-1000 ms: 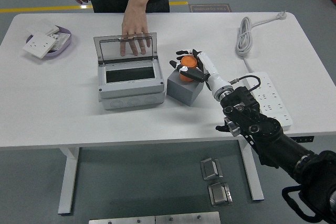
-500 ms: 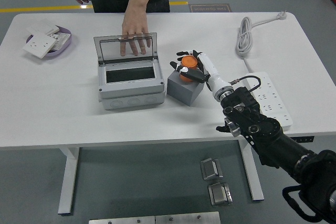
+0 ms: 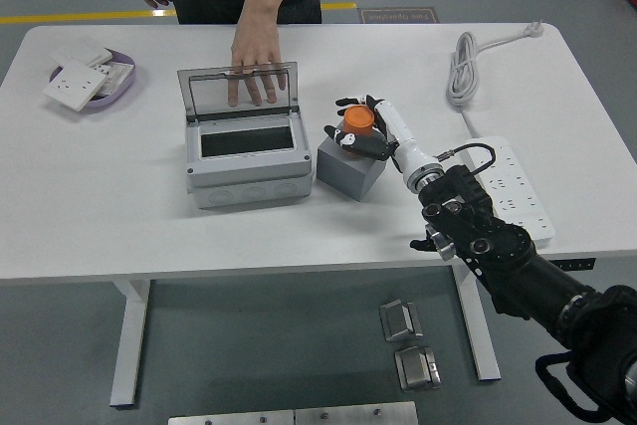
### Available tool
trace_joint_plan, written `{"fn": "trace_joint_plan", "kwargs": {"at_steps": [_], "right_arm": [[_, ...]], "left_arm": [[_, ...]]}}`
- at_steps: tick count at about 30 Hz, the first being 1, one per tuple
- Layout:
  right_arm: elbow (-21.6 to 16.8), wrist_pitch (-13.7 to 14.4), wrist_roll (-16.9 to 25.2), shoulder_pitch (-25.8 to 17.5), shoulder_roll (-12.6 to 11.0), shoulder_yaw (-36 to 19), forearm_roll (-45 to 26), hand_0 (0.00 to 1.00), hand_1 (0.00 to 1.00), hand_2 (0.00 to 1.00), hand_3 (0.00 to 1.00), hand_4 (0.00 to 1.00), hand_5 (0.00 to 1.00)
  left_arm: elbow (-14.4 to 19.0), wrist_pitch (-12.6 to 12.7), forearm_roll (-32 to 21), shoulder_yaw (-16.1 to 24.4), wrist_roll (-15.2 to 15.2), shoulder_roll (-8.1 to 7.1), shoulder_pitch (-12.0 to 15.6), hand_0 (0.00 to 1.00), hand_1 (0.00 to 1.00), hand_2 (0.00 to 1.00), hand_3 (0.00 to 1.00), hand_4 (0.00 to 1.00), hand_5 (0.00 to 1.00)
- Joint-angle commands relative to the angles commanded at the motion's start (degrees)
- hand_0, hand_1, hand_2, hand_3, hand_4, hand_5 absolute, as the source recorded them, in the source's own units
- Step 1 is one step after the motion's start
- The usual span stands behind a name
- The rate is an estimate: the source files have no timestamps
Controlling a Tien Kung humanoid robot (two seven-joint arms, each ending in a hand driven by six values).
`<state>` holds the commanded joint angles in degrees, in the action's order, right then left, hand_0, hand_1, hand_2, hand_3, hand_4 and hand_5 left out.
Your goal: Pick up the cylinder from the cube,place it in the box,flap close box
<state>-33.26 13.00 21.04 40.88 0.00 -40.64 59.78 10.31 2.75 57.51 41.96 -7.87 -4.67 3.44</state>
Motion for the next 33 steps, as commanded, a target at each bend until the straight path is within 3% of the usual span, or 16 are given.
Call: {"fn": "trace_joint_plan", "kwargs": {"at_steps": [2,3,8,9,20,21,26,27,33], "right_arm": [[-0.04,0.10,0.00,-0.05,0.00,0.06,0.03,0.716,0.693,0.626,0.665,0.626,0.118],[-0.05,0.14,0.01,-0.07,0.00,0.08,0.02,0.673,0.679,0.620,0.659,0.570,0.079],[-0.16,0.45,0.07,-0.17,0.00,0.22,-0.03,0.673,0.679,0.620,0.659,0.570,0.079],[-0.21,0.54,0.09,-0.18,0.00,0.23,-0.07,0.650,0.666,0.613,0.655,0.530,0.056],[-0.96,1.48,-0.01,-0.23,0.00,-0.01,-0.45,0.669,0.663,0.613,0.649,0.467,0.030],[-1.04,1.57,-0.02,-0.22,0.00,-0.08,-0.46,0.719,0.666,0.604,0.636,0.189,0.002],[-1.35,2.11,0.03,-0.12,0.00,-0.42,-0.41,0.719,0.666,0.604,0.636,0.189,0.002],[-1.42,2.22,0.06,-0.10,0.00,-0.46,-0.39,0.673,0.631,0.579,0.581,0.002,0.002],[-2.73,3.55,-0.40,0.92,0.00,-0.75,0.53,0.641,0.619,0.581,0.560,0.002,0.002]], "left_arm": [[0.00,0.01,-0.01,0.00,0.02,0.01,-0.02,0.578,0.598,0.532,0.584,0.500,0.190],[0.00,0.01,-0.05,-0.05,0.04,0.00,-0.03,0.578,0.599,0.532,0.583,0.499,0.200],[0.00,0.04,-0.10,0.03,0.16,-0.01,-0.12,0.578,0.599,0.532,0.583,0.499,0.200],[0.00,0.04,-0.13,0.00,0.19,-0.02,-0.14,0.578,0.602,0.533,0.585,0.507,0.207],[0.00,0.28,-1.37,-0.87,0.82,-0.02,-0.13,0.578,0.604,0.534,0.586,0.519,0.217],[0.00,0.31,-1.39,-0.84,0.85,-0.01,-0.13,0.578,0.612,0.536,0.587,0.546,0.240],[0.00,0.49,-1.76,-1.05,1.14,0.02,-0.13,0.578,0.612,0.536,0.587,0.546,0.240],[0.00,0.50,-1.75,-1.05,1.15,0.03,-0.14,0.578,0.616,0.539,0.591,0.553,0.243],[0.00,0.56,-1.17,-0.52,1.00,0.04,-0.05,0.578,0.616,0.540,0.590,0.556,0.249]]}}
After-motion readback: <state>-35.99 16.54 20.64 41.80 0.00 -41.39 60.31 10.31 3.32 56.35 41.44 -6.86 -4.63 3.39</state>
